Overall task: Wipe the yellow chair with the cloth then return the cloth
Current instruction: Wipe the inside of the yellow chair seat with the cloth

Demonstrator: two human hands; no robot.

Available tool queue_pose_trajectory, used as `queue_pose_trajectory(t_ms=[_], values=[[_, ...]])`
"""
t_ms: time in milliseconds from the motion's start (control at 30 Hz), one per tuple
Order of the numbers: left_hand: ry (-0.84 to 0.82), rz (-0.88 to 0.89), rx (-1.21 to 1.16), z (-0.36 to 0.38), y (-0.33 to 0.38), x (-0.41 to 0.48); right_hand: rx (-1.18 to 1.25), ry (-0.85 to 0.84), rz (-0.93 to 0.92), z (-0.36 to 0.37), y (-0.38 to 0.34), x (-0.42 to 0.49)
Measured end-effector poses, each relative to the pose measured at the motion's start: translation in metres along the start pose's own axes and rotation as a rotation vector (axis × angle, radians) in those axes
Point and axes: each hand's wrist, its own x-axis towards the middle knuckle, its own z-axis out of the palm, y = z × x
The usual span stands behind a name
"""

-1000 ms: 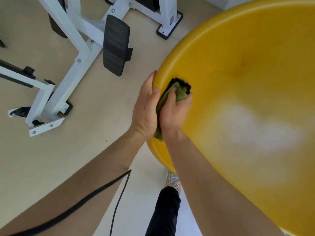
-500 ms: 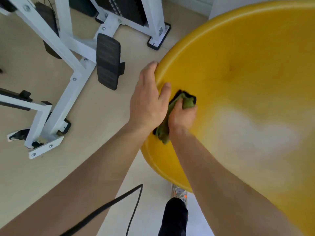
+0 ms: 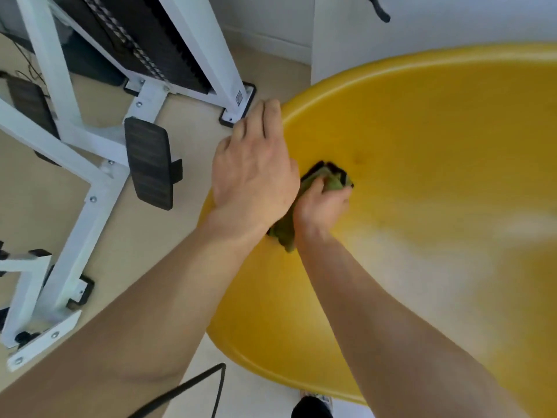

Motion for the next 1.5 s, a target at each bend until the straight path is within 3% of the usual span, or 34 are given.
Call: queue_pose_trajectory(t_ms=[100,167,200,300,367,400,533,600,633,700,767,833,900,967,1000,1100,1133,1167,1267,1367,1467,1500], values=[[0.014,0.038,-0.015,-0.001,0.016,0.021,0.262,0.115,-0.277,0.02,-0.071,0.012],[0.035,0.101,-0.001,0.0,0.03,0.036,0.189,0.144,-0.38,0.017,-0.046,0.021],[0.048,0.122,0.02,0.003,0.036,0.04,0.114,0.152,-0.306,0.014,-0.016,0.029],[0.089,0.148,0.126,0.016,0.043,0.042,-0.014,0.274,0.162,-0.003,0.045,0.05],[0.103,0.157,0.152,0.02,0.041,0.04,-0.016,0.293,0.314,-0.007,0.025,0.064],[0.108,0.154,0.147,0.02,0.04,0.04,0.042,0.297,0.299,-0.007,0.0,0.068],[0.134,0.115,0.045,0.015,0.045,0.043,0.476,0.334,-0.251,-0.007,-0.11,0.06],[0.139,0.107,0.017,0.014,0.045,0.042,0.435,0.313,-0.49,-0.01,-0.105,0.061],[0.135,0.111,0.009,0.014,0.045,0.043,0.401,0.257,-0.487,-0.011,-0.081,0.069],[0.133,0.117,0.029,0.015,0.046,0.043,0.192,0.161,-0.257,-0.021,-0.017,0.086],[0.119,0.111,0.086,0.016,0.048,0.042,-0.046,0.153,0.188,-0.035,0.027,0.088],[0.11,0.109,0.104,0.017,0.052,0.042,-0.044,0.122,0.441,-0.042,0.025,0.095],[0.124,0.123,0.09,0.017,0.056,0.046,0.124,-0.033,0.512,-0.038,-0.015,0.107],[0.139,0.182,0.026,0.015,0.068,0.057,0.309,-0.081,0.43,-0.033,-0.066,0.11],[0.146,0.207,-0.023,0.013,0.077,0.064,0.377,-0.015,0.322,-0.035,-0.09,0.105],[0.181,0.233,-0.121,0.013,0.103,0.078,0.478,0.279,-0.367,-0.051,-0.116,0.089],[0.205,0.237,-0.125,0.016,0.108,0.08,0.417,0.328,-0.495,-0.052,-0.107,0.095],[0.227,0.234,-0.123,0.02,0.11,0.08,0.34,0.346,-0.49,-0.052,-0.089,0.107],[0.264,0.202,-0.124,0.031,0.112,0.082,0.007,0.297,-0.092,-0.068,0.012,0.13],[0.28,0.185,-0.079,0.039,0.119,0.08,-0.197,0.239,0.165,-0.099,0.081,0.121],[0.262,0.217,0.01,0.043,0.132,0.074,0.003,0.291,0.513,-0.097,0.022,0.143],[0.251,0.238,0.024,0.044,0.137,0.073,0.133,0.307,0.547,-0.096,-0.016,0.153]])
